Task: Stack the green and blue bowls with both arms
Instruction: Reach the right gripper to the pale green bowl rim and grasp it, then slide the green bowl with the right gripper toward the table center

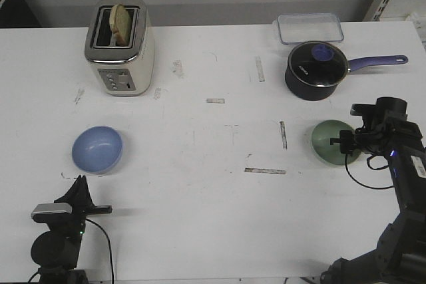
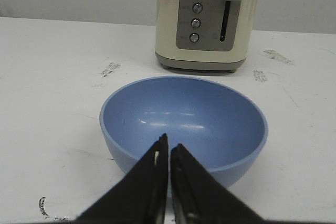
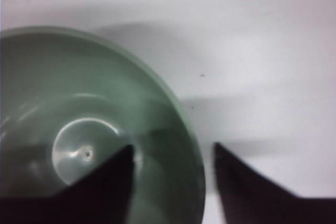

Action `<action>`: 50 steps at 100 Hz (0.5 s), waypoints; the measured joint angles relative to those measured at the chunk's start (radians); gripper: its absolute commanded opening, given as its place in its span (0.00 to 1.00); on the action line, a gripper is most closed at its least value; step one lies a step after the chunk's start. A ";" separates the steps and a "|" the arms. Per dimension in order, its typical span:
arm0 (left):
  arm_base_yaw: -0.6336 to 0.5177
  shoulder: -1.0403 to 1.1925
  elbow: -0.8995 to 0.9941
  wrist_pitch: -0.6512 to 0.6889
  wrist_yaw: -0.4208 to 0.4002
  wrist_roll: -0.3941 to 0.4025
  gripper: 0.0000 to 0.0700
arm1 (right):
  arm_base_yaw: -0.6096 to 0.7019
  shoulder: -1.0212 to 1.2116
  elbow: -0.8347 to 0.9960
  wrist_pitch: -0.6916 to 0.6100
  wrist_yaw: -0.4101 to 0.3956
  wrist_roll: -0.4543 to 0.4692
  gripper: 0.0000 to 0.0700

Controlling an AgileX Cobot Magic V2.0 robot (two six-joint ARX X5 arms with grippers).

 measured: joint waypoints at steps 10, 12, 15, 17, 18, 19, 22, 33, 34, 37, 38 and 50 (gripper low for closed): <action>0.000 0.000 0.000 0.000 0.000 0.000 0.00 | 0.000 0.000 0.000 0.005 0.001 0.000 0.00; 0.000 0.000 0.000 0.000 0.000 0.000 0.00 | 0.000 0.000 0.000 0.006 0.001 0.000 0.00; 0.000 0.000 0.000 0.000 0.000 0.000 0.00 | 0.000 0.000 0.000 0.006 0.000 0.000 0.00; 0.000 0.000 0.000 0.000 0.000 0.000 0.00 | 0.000 0.000 0.000 0.008 -0.005 0.000 0.00; 0.000 0.000 0.000 0.000 0.000 0.000 0.00 | 0.000 0.000 0.000 0.009 -0.006 0.000 0.00; 0.000 0.000 0.000 0.000 0.000 0.000 0.00 | 0.000 -0.001 0.000 0.008 -0.008 0.000 0.00; 0.000 0.000 0.000 0.000 0.000 0.000 0.00 | 0.000 -0.003 0.000 0.008 -0.011 0.000 0.00; 0.000 0.000 0.000 0.000 0.000 0.000 0.00 | 0.000 -0.031 0.000 0.021 -0.006 0.000 0.00; 0.000 0.000 0.000 0.000 0.000 0.000 0.00 | 0.001 -0.035 0.000 0.023 -0.006 0.000 0.00; 0.000 0.000 0.000 0.000 0.000 0.000 0.00 | 0.006 -0.051 0.002 0.030 -0.003 0.002 0.00; 0.000 0.000 0.000 0.000 0.000 0.000 0.00 | 0.008 -0.057 0.003 0.031 -0.003 0.002 0.00; 0.000 0.000 0.000 0.000 0.000 0.000 0.00 | 0.047 -0.139 0.055 0.029 -0.011 0.015 0.00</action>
